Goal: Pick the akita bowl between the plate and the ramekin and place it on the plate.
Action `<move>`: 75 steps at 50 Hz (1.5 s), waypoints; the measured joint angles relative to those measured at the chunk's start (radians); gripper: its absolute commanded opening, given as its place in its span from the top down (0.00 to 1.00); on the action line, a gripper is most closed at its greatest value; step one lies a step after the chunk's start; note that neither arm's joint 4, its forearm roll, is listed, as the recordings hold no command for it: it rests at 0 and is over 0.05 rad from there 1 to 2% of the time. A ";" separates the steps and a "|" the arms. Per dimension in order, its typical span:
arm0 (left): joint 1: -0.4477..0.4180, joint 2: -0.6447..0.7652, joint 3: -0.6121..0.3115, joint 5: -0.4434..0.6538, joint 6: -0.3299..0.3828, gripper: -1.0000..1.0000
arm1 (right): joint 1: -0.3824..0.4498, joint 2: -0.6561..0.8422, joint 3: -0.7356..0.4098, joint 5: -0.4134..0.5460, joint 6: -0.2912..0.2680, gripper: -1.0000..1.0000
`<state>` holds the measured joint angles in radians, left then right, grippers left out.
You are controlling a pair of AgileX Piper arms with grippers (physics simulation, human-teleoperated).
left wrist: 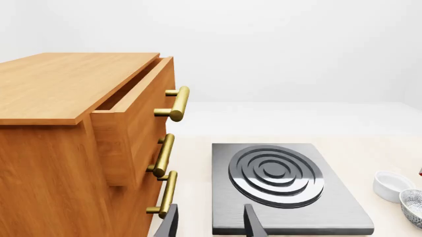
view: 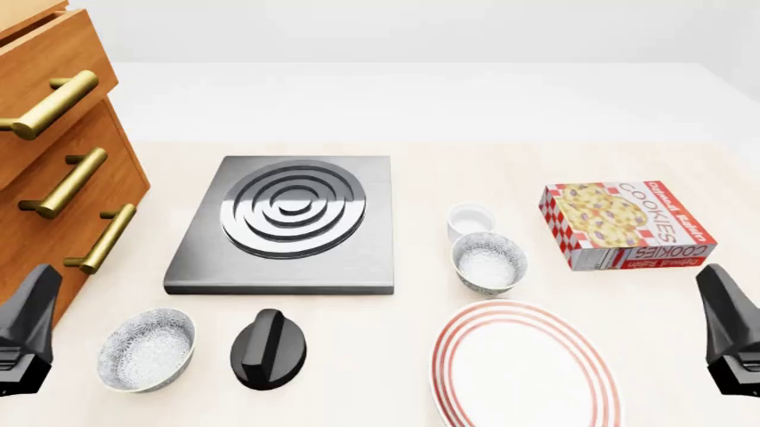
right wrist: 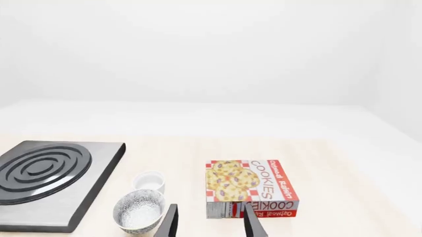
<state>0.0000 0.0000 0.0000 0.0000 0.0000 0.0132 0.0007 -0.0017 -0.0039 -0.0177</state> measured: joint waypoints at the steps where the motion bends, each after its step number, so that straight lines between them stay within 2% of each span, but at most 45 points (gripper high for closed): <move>1: 0.000 0.000 0.000 0.000 0.000 0.00 | 0.002 0.000 0.000 0.000 -0.004 0.00; 23: 0.000 0.000 0.000 0.000 0.000 0.00 | 0.037 0.000 -0.006 -0.003 -0.055 0.00; 32: 0.000 0.000 0.000 0.000 0.000 0.00 | 0.046 0.000 -0.089 0.033 -0.082 0.00; 45: 0.000 0.000 0.000 0.000 0.000 0.00 | 0.097 0.012 -0.366 0.234 -0.120 0.00; 52: 0.000 0.000 0.000 0.000 0.000 0.00 | 0.136 0.098 -0.552 0.324 -0.146 0.00; 64: 0.000 0.000 0.000 0.000 0.000 0.00 | 0.209 0.311 -0.889 0.459 -0.185 0.00; 75: 0.000 0.000 0.000 0.000 0.000 0.00 | 0.256 0.600 -1.248 0.652 -0.175 0.00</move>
<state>0.0000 0.0000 0.0000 0.0000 0.0000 0.2696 0.6012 -1.2502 0.6486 -0.1926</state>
